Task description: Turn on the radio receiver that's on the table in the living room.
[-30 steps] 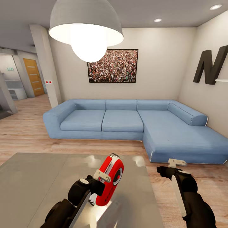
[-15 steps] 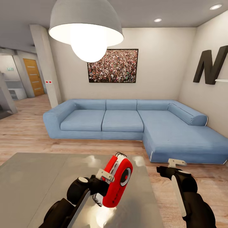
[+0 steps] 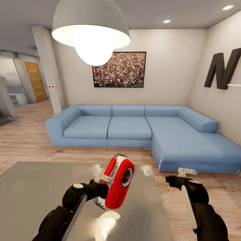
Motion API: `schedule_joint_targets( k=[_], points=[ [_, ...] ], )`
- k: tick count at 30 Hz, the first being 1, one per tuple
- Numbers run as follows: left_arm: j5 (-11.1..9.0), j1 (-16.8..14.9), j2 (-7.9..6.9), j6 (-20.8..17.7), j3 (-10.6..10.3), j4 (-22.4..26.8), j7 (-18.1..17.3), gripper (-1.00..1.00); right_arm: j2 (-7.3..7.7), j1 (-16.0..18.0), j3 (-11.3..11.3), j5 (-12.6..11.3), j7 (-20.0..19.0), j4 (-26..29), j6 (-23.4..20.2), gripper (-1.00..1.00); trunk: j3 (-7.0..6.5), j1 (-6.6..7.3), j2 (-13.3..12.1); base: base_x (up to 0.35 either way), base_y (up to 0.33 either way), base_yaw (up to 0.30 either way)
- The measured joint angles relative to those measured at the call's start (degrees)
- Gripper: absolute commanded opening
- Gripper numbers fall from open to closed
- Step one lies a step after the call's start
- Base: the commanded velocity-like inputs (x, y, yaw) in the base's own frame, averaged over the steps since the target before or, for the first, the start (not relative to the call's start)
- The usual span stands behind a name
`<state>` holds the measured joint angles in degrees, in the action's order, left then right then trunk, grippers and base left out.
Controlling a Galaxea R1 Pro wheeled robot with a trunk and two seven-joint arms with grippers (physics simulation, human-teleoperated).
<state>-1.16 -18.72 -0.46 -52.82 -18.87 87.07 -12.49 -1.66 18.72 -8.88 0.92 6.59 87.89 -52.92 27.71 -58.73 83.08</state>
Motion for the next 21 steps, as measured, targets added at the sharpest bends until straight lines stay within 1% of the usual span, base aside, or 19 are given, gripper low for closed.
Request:
schedule_joint_targets(
  k=[1, 3, 4, 5, 6, 8, 12, 15, 16, 18, 19, 20, 21],
  points=[
    [0.8, 0.0, -0.02, 0.1, 0.7, 0.0, -0.6, -1.00, 0.02, 0.0, 0.0, 0.0, 0.0, 0.0, 0.0, 1.00, 0.00, 0.00, 0.0, 0.000, 0.000, 0.000],
    [-0.7, 0.0, -0.14, 0.1, 3.1, 0.0, -3.6, -1.00, 0.05, 0.0, 0.0, 0.0, 0.0, 0.0, 0.0, 1.00, 0.00, 0.00, 0.0, 0.000, 0.000, 0.000],
    [-0.7, 0.0, -0.22, 0.1, 4.2, 0.0, -5.0, -1.00, 0.06, 0.0, 0.0, 0.0, 0.0, 0.0, 0.0, 1.00, 0.00, 0.00, 0.0, 0.000, 0.000, 0.000],
    [-0.2, 0.0, -0.30, 0.3, 4.7, -0.1, -5.6, -1.00, 0.06, 0.0, 0.0, 0.0, 0.0, 0.0, -0.1, 1.00, 0.00, 0.00, 0.0, 0.000, 0.000, 0.000],
    [-0.1, 0.0, -0.62, 0.8, 5.7, -0.1, -6.9, -1.00, 0.07, 0.0, 0.0, 0.0, 0.0, 0.1, -0.1, 1.00, 0.00, 0.00, 0.0, 0.000, 0.000, 0.000],
    [0.0, 0.0, -1.18, 1.9, 6.6, -0.1, -7.9, -1.00, 0.07, 0.0, 0.0, 0.0, 0.0, 0.1, -0.1, 1.00, 0.00, 0.00, 0.0, 0.000, 0.000, 0.000],
    [0.0, 0.0, -1.87, 2.7, 7.0, -0.2, -8.3, -1.00, 0.08, 0.0, 0.0, -0.2, -0.2, 0.1, -0.2, 1.00, 0.00, 0.00, 0.0, 0.000, 0.000, 0.000],
    [-0.1, 0.0, -2.17, 2.9, 7.1, -0.2, -8.5, -1.00, 0.08, 0.0, 0.0, -0.2, -1.9, 0.1, -0.3, 1.00, 0.00, 0.00, 0.0, 0.000, 0.000, 0.000],
    [-0.2, 0.0, -2.23, 3.0, 7.1, -0.3, -8.6, -1.00, 0.17, 0.0, 0.0, -0.3, -4.5, 0.1, -0.4, 1.00, 0.00, 0.00, 0.0, 0.000, 0.000, 0.000],
    [-0.2, 0.0, -2.25, 3.0, 7.1, -0.3, -8.6, -1.00, 0.26, 0.0, -0.1, -0.3, -7.8, 0.1, -0.4, 1.00, 0.00, 0.00, 0.0, 0.000, 0.000, 0.000],
    [-0.1, 0.0, -2.26, 3.0, 7.1, -0.3, -8.6, -1.00, 0.28, 0.0, -0.1, -0.2, -8.6, 0.1, -0.4, 1.00, 0.00, 0.00, 0.0, 0.000, 0.000, 0.000],
    [-0.1, 0.0, -2.27, 3.1, 7.1, -0.4, -8.7, -1.00, 0.33, 0.0, -0.1, -0.2, -11.2, 0.2, -0.5, 1.00, 0.00, 0.00, 0.0, 0.000, 0.000, 0.000],
    [-0.2, 0.0, -2.27, 3.1, 7.1, -0.4, -8.8, -1.00, 0.35, 0.0, -0.1, -0.2, -11.7, 0.2, -0.5, 1.00, 0.00, 0.00, 0.0, 0.000, 0.000, 0.000]
  ],
)
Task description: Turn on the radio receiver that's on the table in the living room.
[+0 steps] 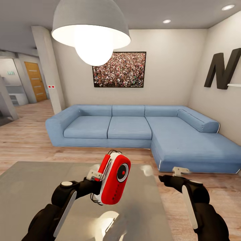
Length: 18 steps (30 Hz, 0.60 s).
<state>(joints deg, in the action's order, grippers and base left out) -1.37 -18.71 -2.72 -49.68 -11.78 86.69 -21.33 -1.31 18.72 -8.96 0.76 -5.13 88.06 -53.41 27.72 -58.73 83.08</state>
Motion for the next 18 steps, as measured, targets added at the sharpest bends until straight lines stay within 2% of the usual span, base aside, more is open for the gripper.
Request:
schedule_joint_targets(
  k=[3, 4, 9, 10, 13, 18],
  points=[
    [-0.2, 0.0, -0.05, 1.2, 0.0, -0.1, -0.8, -1.00, 0.01, 0.0, 0.0, 0.0, -1.3, 0.0, 0.0, 1.00, 0.00, 0.00, 0.0, 0.000, 0.000, 0.000],
    [0.0, 0.0, -0.11, 2.8, 0.0, -0.4, -1.2, -1.00, 0.00, 0.0, 0.0, 0.0, -1.8, 0.0, 0.0, 1.00, 0.00, 0.00, 0.0, 0.000, 0.000, 0.000],
    [-0.1, 0.0, -0.37, 3.5, -0.1, -0.7, -1.4, -1.00, -0.01, 0.0, 0.0, 0.0, -2.6, 0.0, -0.5, 1.00, 0.00, 0.00, 0.0, 0.000, 0.000, 0.000],
    [-0.3, 0.0, -0.73, 3.9, -0.1, -0.7, -1.5, -1.00, 0.02, 0.0, 0.0, -0.1, -5.4, 0.1, -2.0, 1.00, 0.00, 0.00, 0.0, 0.000, 0.000, 0.000],
    [0.1, 0.0, -1.29, 4.1, -0.1, -0.9, -1.5, -1.00, 0.22, 0.0, 0.0, 0.0, -10.1, 0.1, -2.6, 1.00, 0.00, 0.00, 0.0, 0.000, 0.000, 0.000],
    [0.0, 0.0, -1.47, 4.2, -0.1, -1.1, -1.5, -1.00, 0.89, 0.0, 0.0, 0.0, -13.7, 0.1, -2.8, 1.00, 0.00, 0.00, 0.0, 0.000, 0.000, 0.000]
  ],
)
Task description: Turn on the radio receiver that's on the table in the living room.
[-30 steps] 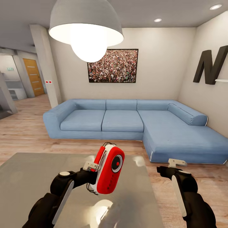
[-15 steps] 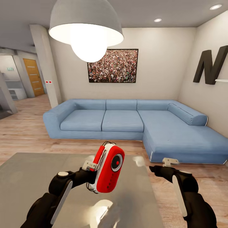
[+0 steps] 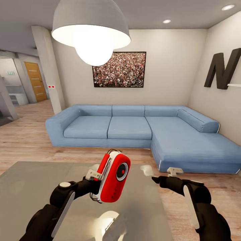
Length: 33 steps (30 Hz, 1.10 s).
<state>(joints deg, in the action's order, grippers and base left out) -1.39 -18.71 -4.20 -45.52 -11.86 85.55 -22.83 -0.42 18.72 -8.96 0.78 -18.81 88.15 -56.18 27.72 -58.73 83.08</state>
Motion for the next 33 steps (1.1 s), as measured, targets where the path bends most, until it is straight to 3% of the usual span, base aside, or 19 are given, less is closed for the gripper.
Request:
schedule_joint_targets(
  k=[8, 11, 17, 21, 26, 33],
  points=[
    [-0.1, 0.0, -0.03, 2.2, -0.1, -0.7, 0.0, -1.00, 0.15, 0.0, 0.1, -0.1, -4.4, 0.0, -0.1, 1.00, 0.00, 0.00, 0.0, 0.000, 0.000, 0.000],
    [-0.1, 0.0, -0.03, 3.4, -0.1, -1.3, 0.0, -1.00, 0.18, 0.0, 0.1, 0.0, -8.1, 0.0, -0.1, 1.00, 0.00, 0.00, 0.0, 0.000, 0.000, 0.000],
    [-0.1, 0.0, -0.03, 3.5, -0.1, -1.5, 0.0, -1.00, 0.19, 0.0, 0.1, 0.0, -9.9, -0.1, -0.1, 1.00, 0.00, 0.00, 0.0, 0.000, 0.000, 0.000],
    [-0.1, 0.0, -0.03, 3.5, -0.1, -1.4, 0.0, -1.00, 0.16, -0.1, 1.1, -0.1, -10.0, -0.1, -0.1, 1.00, 0.00, 0.00, 0.0, 0.000, 0.000, 0.000],
    [-0.1, 0.0, -0.03, 3.6, -0.1, -1.5, 0.0, -1.00, 0.15, -0.1, 4.0, -0.2, -12.3, -0.1, -0.1, 1.00, 0.00, 0.00, 0.0, 0.000, 0.000, 0.000],
    [-0.1, 0.0, 0.02, 3.6, -0.1, -1.7, 0.0, -1.00, 0.17, -0.1, 4.5, -0.2, -16.2, -0.1, -0.1, 1.00, 0.00, 0.00, 0.0, 0.000, 0.000, 0.000]
  ],
)
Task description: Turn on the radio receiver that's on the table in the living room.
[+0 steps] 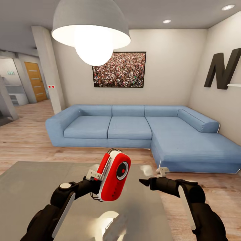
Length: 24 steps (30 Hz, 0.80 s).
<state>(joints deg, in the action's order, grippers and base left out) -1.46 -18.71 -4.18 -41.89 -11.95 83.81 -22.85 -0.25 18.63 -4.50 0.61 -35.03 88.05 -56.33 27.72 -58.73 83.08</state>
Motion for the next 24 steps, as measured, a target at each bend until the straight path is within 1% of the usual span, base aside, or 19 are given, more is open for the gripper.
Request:
schedule_joint_targets(
  k=[5, 7, 8, 9, 13, 15, 16, 18, 19, 24],
  points=[
    [0.0, 0.0, 0.01, 0.0, 0.0, 0.0, 0.0, -1.00, 0.04, 0.0, 0.3, 0.0, -1.3, 0.0, 0.0, 1.00, 0.00, 0.00, 0.0, 0.000, 0.000, 0.000],
    [0.0, 0.0, 0.01, 0.0, 0.0, -0.1, 0.0, -1.00, 0.05, 0.0, 0.9, 0.0, -2.1, 0.0, 0.0, 1.00, 0.00, 0.00, 0.0, 0.000, 0.000, 0.000],
    [-0.1, 0.0, 0.02, 0.0, 0.0, -0.4, 0.0, -1.00, 0.06, 0.0, 1.9, -0.1, -3.3, 0.0, 0.0, 1.00, 0.00, 0.00, 0.0, 0.000, 0.000, 0.000],
    [0.1, 0.0, 0.00, 0.1, 0.0, -0.5, 0.0, -1.00, 0.07, 0.0, 2.0, 0.0, -3.5, 0.0, 0.0, 1.00, 0.00, 0.00, 0.0, 0.000, 0.000, 0.000],
    [0.0, 0.0, 0.03, 1.9, 0.0, -1.4, 0.0, -1.00, 0.25, 0.0, 2.6, 0.0, -5.1, 0.0, 0.0, 1.00, 0.00, 0.00, 0.0, 0.000, 0.000, 0.000],
    [0.0, 0.0, 0.04, 2.6, 0.0, -1.8, 0.0, -1.00, 0.31, 0.0, 3.6, 0.0, -6.3, 0.0, 0.0, 1.00, 0.00, 0.00, 0.0, 0.000, 0.000, 0.000],
    [-0.1, 0.0, 0.04, 3.1, 0.0, -2.4, 0.0, -1.00, 0.48, 0.0, 5.6, -0.1, -8.6, 0.0, 0.0, 1.00, 0.00, 0.00, 0.0, 0.000, 0.000, 0.000],
    [0.1, 0.0, 0.04, 3.3, 0.0, -2.7, 0.0, -1.00, 0.84, 0.0, 6.4, 0.0, -9.5, 0.0, 0.0, 1.00, 0.00, 0.00, 0.0, 0.000, 0.000, 0.000],
    [-0.1, 0.0, 0.02, 3.5, 0.0, -3.1, 0.0, -1.00, 1.33, 0.0, 6.9, 0.0, -10.2, 0.0, 0.1, 1.00, 0.00, 0.00, 0.0, 0.000, 0.000, 0.000],
    [0.0, 0.0, -0.04, 5.2, -0.1, -4.7, 0.0, -1.00, 1.55, 0.0, 7.0, 0.0, -10.8, 0.0, 0.1, 1.00, 0.00, 0.00, 0.0, 0.000, 0.000, 0.000]
  ],
)
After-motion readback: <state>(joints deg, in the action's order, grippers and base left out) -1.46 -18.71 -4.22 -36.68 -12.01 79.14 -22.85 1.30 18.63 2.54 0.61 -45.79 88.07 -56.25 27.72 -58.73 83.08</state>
